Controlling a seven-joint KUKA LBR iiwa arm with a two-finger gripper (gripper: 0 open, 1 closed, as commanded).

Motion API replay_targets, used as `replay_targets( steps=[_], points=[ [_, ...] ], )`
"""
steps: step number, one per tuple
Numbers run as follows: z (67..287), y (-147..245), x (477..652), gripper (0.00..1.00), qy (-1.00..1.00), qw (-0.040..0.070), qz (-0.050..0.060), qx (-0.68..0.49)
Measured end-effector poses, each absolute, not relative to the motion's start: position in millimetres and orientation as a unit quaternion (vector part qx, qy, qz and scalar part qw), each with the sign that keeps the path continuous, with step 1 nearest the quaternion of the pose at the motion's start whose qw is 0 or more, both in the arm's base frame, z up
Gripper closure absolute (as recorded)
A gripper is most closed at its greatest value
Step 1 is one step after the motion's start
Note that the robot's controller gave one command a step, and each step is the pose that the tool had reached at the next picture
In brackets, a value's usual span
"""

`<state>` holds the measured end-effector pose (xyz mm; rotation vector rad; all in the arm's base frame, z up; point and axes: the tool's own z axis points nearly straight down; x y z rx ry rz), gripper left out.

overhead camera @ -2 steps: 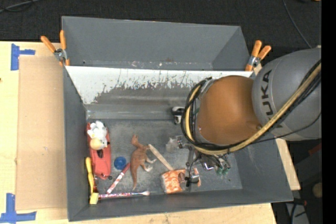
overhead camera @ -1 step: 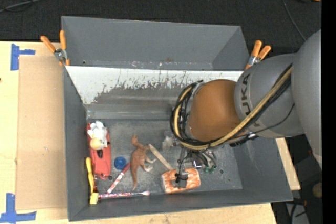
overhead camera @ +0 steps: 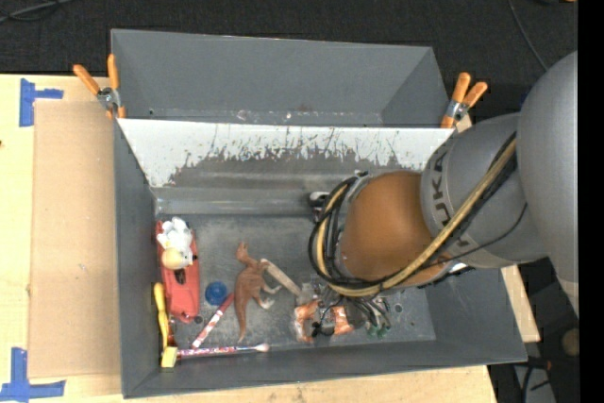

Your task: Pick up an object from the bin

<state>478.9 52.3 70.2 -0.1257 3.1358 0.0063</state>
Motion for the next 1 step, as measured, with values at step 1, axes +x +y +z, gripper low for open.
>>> replay_targets(
  steps=[1],
  points=[
    [70.2, 52.3, 478.9, 1.0, 0.999, 0.002, 0.002, -0.04]
  ],
)
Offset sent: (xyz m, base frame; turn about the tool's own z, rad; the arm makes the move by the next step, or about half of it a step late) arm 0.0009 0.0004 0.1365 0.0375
